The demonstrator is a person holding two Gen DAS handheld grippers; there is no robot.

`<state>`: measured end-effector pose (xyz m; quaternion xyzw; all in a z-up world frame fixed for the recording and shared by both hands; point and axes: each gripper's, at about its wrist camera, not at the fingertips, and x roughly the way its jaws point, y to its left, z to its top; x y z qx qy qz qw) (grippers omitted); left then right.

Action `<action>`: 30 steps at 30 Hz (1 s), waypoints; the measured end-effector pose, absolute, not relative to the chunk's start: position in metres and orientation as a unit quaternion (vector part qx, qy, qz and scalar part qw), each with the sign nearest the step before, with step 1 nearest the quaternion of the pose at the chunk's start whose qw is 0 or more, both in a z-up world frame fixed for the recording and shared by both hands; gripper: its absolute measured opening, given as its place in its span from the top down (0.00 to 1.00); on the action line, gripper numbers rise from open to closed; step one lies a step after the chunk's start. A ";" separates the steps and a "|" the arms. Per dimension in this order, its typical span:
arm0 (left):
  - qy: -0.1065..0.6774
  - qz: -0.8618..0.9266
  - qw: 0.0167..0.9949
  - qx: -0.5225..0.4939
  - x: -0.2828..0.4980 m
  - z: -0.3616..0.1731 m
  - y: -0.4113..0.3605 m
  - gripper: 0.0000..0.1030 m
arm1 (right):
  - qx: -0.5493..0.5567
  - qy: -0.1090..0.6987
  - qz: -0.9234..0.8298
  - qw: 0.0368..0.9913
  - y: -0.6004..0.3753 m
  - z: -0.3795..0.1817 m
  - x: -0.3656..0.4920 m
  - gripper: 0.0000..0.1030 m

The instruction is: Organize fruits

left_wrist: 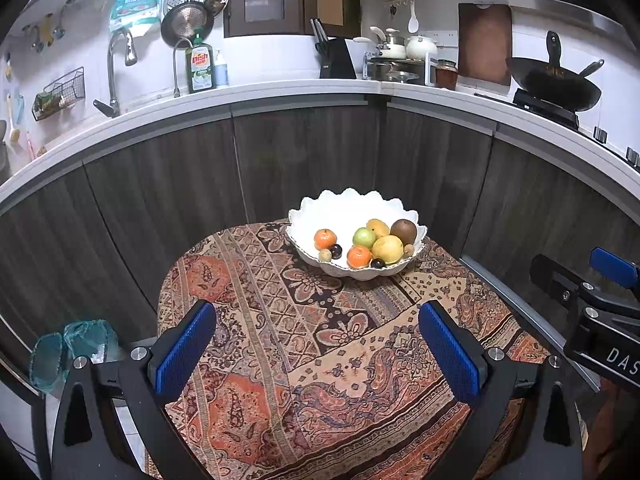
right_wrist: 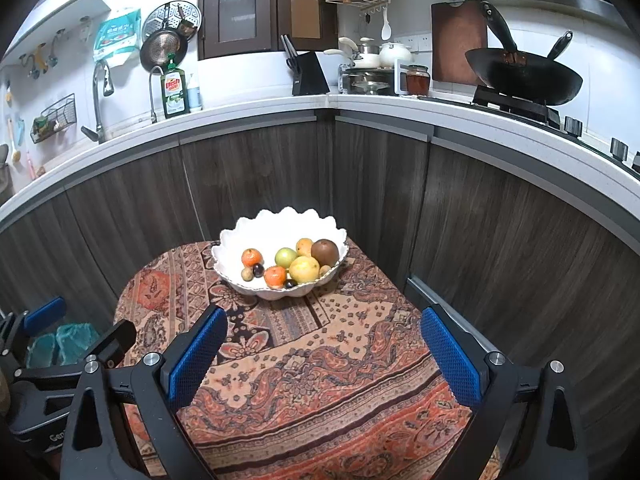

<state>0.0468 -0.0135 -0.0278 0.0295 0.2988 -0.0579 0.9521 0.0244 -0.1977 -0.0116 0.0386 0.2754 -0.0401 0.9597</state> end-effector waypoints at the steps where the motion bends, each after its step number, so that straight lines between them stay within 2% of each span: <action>1: 0.299 -0.057 0.952 0.030 0.047 -0.028 -0.014 0.00 | 0.038 0.276 -0.040 0.960 -0.197 -0.011 0.024 0.05; 30: 0.305 -0.064 0.950 0.037 0.046 -0.030 -0.013 0.00 | 0.042 0.277 -0.039 0.959 -0.197 -0.011 0.024 0.05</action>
